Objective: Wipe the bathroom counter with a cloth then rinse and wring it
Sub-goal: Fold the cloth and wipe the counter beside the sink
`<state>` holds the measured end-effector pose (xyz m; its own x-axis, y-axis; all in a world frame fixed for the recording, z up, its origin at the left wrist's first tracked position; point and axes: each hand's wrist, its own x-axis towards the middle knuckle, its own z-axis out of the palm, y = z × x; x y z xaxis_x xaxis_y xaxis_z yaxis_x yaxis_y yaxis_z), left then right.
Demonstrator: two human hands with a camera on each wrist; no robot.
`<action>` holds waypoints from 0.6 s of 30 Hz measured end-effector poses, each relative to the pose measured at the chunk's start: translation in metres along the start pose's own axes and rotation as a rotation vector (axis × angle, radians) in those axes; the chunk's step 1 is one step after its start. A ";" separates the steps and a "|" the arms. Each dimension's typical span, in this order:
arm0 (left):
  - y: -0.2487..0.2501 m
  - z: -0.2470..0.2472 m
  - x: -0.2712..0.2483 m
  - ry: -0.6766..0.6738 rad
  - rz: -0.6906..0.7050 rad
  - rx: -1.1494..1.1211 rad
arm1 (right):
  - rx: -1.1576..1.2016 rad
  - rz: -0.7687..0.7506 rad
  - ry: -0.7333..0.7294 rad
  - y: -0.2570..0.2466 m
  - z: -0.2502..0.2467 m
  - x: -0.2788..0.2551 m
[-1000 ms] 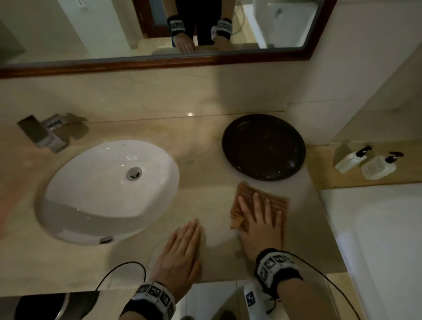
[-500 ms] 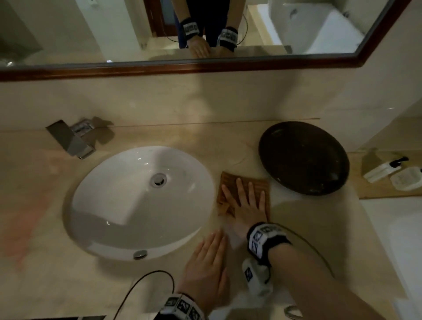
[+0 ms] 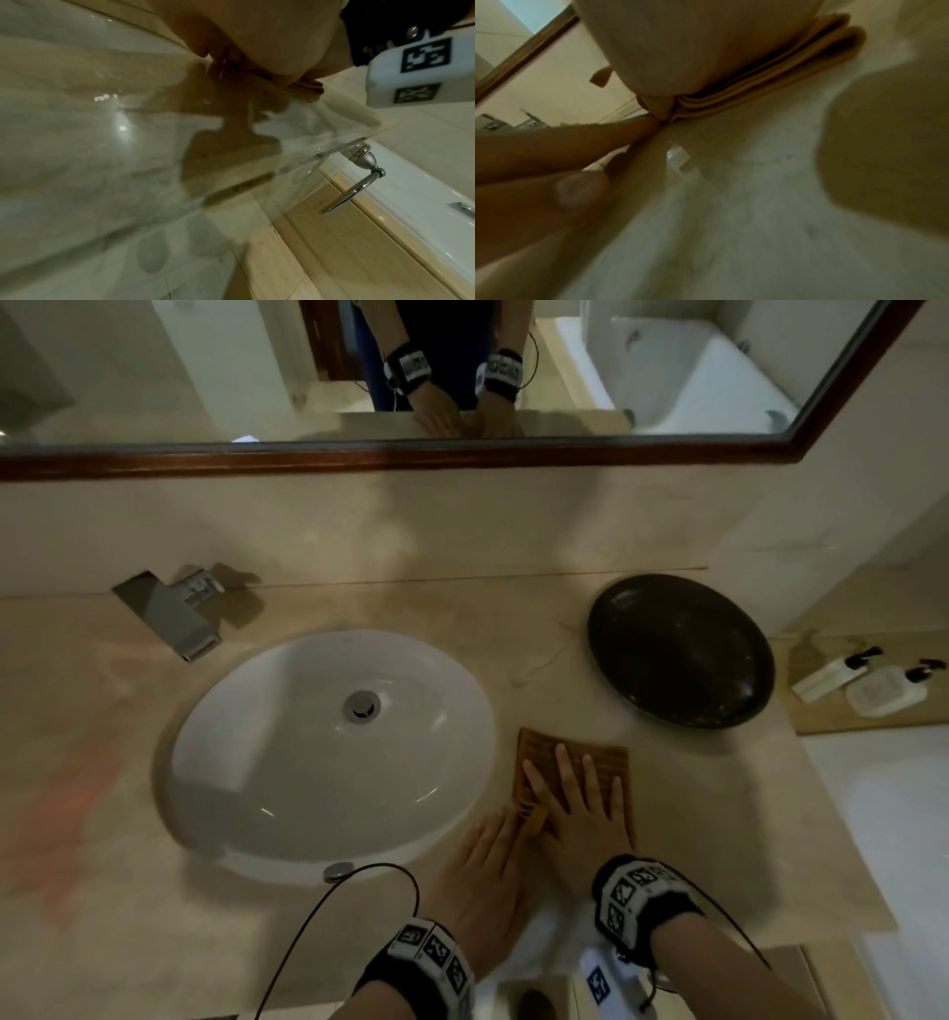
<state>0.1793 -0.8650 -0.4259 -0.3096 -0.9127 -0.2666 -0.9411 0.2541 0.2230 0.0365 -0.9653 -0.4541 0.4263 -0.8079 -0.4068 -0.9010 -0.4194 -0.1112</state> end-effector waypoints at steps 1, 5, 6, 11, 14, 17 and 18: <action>-0.002 0.000 0.002 -0.028 -0.002 0.015 | 0.006 -0.003 0.009 0.000 -0.002 0.007; -0.010 0.009 0.016 -0.109 -0.072 -0.027 | -0.018 0.015 0.042 -0.002 -0.011 0.053; -0.010 0.013 0.018 -0.133 -0.084 -0.067 | -0.019 0.010 0.037 -0.004 -0.017 0.066; -0.003 0.014 0.019 -0.106 -0.091 -0.082 | -0.046 -0.041 -0.020 -0.002 -0.032 0.092; -0.001 -0.004 0.022 -0.143 -0.122 -0.074 | -0.047 -0.057 0.027 0.002 -0.022 0.062; -0.001 -0.014 0.024 -0.155 -0.066 -0.001 | -0.052 -0.065 0.013 0.010 -0.008 0.031; -0.001 -0.017 0.026 -0.149 -0.062 -0.015 | -0.056 -0.074 0.004 0.011 -0.004 0.026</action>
<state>0.1747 -0.8950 -0.4170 -0.2687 -0.8688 -0.4160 -0.9572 0.1927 0.2158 0.0375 -0.9928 -0.4619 0.4916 -0.7758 -0.3955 -0.8614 -0.4999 -0.0900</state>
